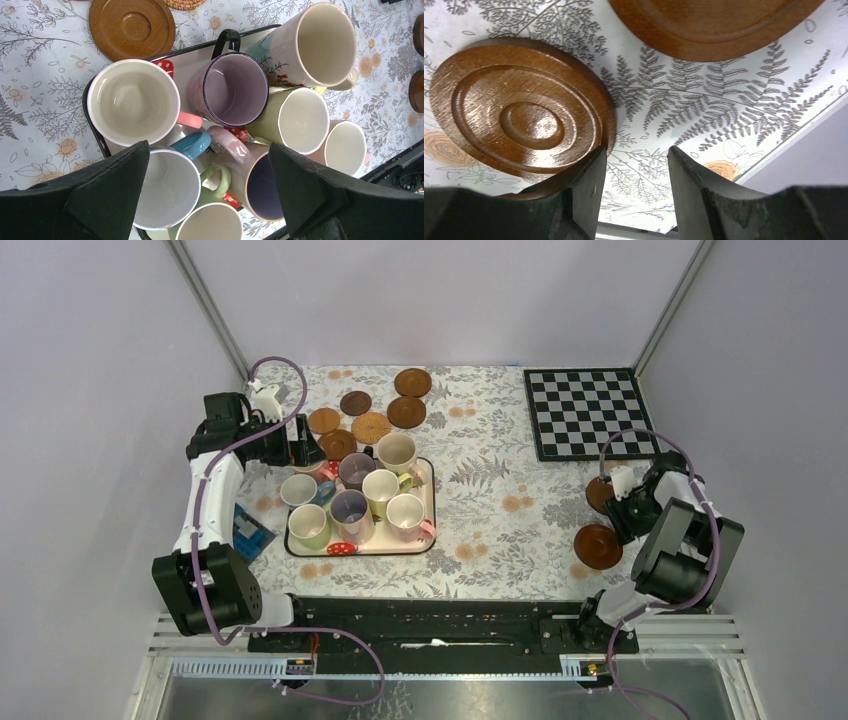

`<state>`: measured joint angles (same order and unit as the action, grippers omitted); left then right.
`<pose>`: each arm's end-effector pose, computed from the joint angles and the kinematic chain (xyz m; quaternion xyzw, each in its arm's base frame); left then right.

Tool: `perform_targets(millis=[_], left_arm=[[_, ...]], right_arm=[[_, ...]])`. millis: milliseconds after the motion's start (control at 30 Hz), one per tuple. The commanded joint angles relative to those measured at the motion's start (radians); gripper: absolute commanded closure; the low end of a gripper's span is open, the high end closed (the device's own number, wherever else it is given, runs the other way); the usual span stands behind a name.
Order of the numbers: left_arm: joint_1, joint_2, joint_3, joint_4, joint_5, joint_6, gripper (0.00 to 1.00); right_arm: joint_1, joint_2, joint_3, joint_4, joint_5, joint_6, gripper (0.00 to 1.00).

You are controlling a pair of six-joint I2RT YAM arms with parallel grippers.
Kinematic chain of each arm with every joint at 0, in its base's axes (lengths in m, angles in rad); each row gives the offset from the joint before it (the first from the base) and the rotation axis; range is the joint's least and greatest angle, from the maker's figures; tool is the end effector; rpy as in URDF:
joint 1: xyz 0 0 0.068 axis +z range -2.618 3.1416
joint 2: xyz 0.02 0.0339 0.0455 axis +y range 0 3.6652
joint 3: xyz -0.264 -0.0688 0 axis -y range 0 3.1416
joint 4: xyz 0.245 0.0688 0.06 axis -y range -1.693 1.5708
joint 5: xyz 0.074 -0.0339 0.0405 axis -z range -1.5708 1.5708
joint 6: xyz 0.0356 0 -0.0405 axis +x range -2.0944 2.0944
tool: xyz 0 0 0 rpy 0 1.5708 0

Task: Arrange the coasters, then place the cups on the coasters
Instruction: Move the coaster to the center of the board.

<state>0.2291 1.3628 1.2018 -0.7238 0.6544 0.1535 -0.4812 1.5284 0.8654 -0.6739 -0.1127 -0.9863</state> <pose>0.2793 0.0429 0.3126 0.0743 0.8952 -0.2366 0.3702 0.2360 -0.1187 0.1674 -0.2541 0.9585 -0.0365 0.1240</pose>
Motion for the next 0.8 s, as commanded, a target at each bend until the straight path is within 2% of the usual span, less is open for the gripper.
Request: perform_targets(millis=[0,133,167,200,467,767], left_arm=[[-0.002,-0.027,0.004,0.042,0.013,0.018,0.01],[-0.002,-0.027,0.002,0.045,0.009,0.015,0.01],[-0.002,-0.028,0.002,0.047,0.008,0.014,0.01],[-0.003,-0.028,0.002,0.046,0.008,0.014,0.01],[-0.01,-0.023,-0.005,0.054,0.024,0.01,0.01],[-0.01,-0.021,-0.023,0.072,0.029,0.01,0.01]], right_arm=[[-0.018,0.038,0.063,-0.025,0.019,-0.035,0.44],[-0.018,0.025,0.083,-0.081,-0.039,-0.028,0.41],[-0.063,0.01,0.086,-0.099,-0.067,-0.028,0.39],[-0.022,-0.005,0.087,-0.118,-0.093,-0.028,0.36],[-0.019,-0.052,0.067,-0.192,-0.208,-0.022,0.14],[-0.016,-0.052,-0.01,-0.039,-0.155,0.05,0.14]])
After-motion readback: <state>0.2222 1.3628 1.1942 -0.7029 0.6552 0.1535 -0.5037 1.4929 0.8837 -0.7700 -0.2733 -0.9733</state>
